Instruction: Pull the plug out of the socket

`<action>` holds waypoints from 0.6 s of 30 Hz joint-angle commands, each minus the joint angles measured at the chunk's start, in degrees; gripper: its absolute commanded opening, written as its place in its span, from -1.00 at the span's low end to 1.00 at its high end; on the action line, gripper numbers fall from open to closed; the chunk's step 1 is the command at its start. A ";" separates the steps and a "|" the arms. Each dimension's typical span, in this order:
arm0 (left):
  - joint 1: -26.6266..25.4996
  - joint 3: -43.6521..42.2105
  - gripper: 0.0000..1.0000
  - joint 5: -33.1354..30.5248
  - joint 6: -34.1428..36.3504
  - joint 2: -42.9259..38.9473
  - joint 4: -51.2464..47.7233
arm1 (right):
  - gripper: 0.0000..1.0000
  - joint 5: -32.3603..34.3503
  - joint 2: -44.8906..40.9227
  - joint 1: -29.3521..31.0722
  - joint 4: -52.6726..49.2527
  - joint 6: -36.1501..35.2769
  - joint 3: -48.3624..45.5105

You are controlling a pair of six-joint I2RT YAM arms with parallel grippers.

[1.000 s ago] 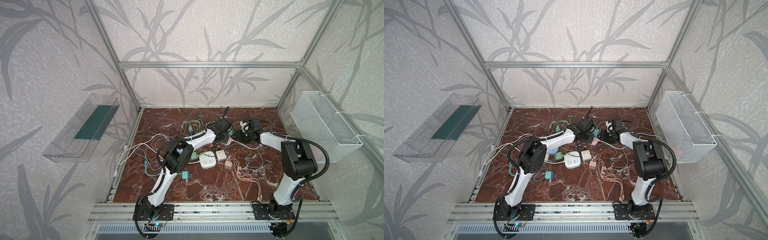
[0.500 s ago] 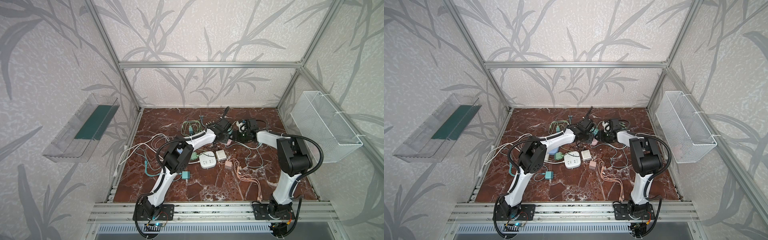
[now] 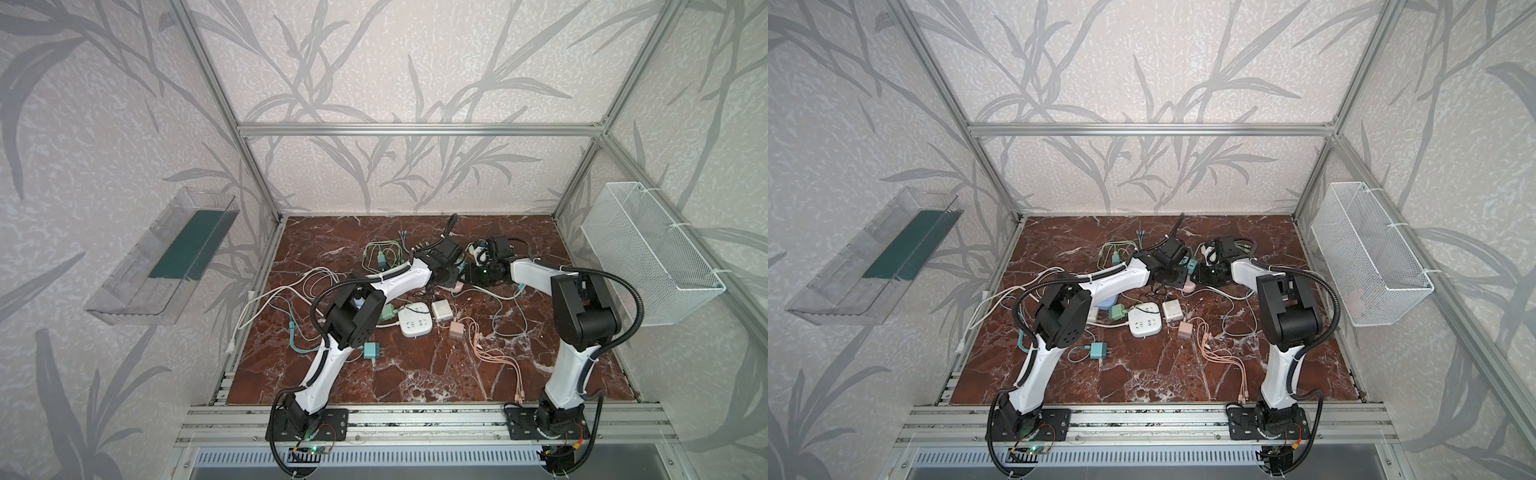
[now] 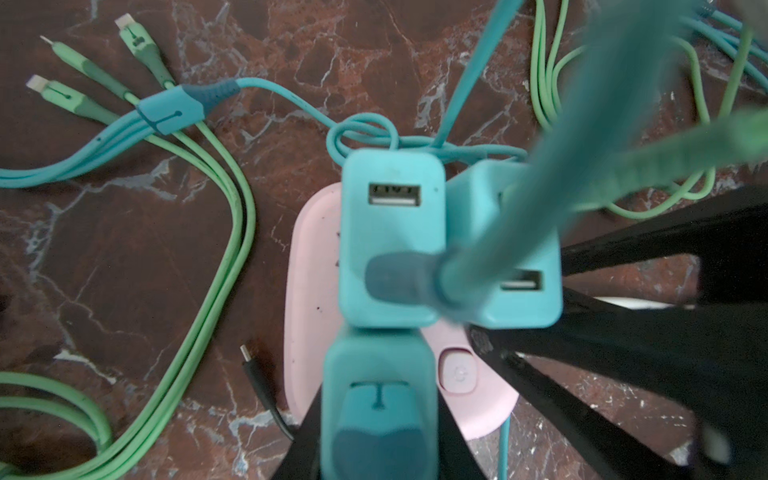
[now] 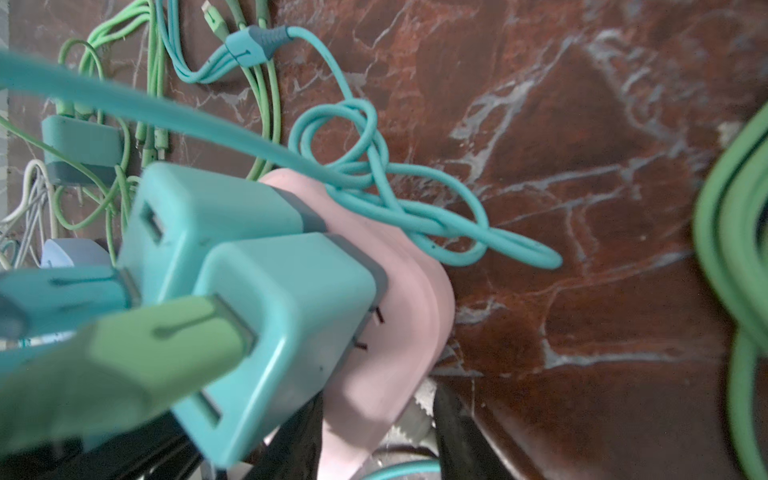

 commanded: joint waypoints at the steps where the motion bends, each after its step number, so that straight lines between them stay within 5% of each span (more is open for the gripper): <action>1: -0.66 -0.37 -0.52 -0.75 -0.97 -5.14 2.67 | -0.13 1.44 1.16 0.77 -5.18 -2.39 0.77; 18: -3.42 -5.99 -0.56 -7.63 4.54 -7.85 7.98 | -0.17 4.89 0.52 0.87 -6.55 -3.47 -0.22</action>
